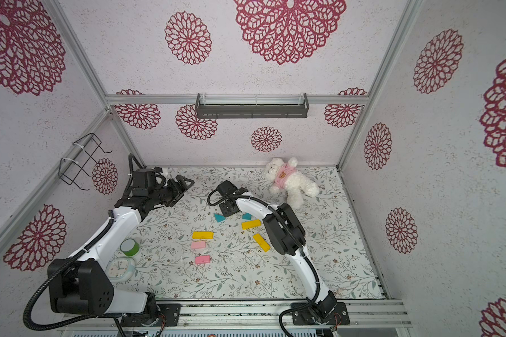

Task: Assemble a carrot with building blocks
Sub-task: Adjust the building block at the center of the board, then assemble the building block at the center of the board.

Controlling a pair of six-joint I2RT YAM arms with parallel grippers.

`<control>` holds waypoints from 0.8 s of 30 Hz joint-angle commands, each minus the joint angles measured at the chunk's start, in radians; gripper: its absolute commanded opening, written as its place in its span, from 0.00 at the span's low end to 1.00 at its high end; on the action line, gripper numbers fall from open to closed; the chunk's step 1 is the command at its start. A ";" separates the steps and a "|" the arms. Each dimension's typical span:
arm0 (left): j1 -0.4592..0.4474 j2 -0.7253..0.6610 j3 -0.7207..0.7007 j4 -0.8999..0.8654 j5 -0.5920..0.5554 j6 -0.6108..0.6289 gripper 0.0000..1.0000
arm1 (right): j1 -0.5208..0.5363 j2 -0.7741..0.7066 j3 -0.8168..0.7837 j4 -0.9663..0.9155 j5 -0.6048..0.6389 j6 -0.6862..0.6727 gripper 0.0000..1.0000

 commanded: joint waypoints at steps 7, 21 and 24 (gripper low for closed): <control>-0.005 0.007 0.023 -0.001 0.008 0.006 0.89 | -0.005 -0.114 -0.132 -0.028 -0.013 -0.180 0.25; -0.004 0.007 0.024 -0.001 0.005 0.006 0.89 | -0.005 -0.158 -0.137 -0.047 0.096 -0.208 0.45; -0.004 0.005 0.024 -0.001 0.005 0.006 0.89 | -0.008 -0.155 -0.130 -0.053 0.104 -0.208 0.45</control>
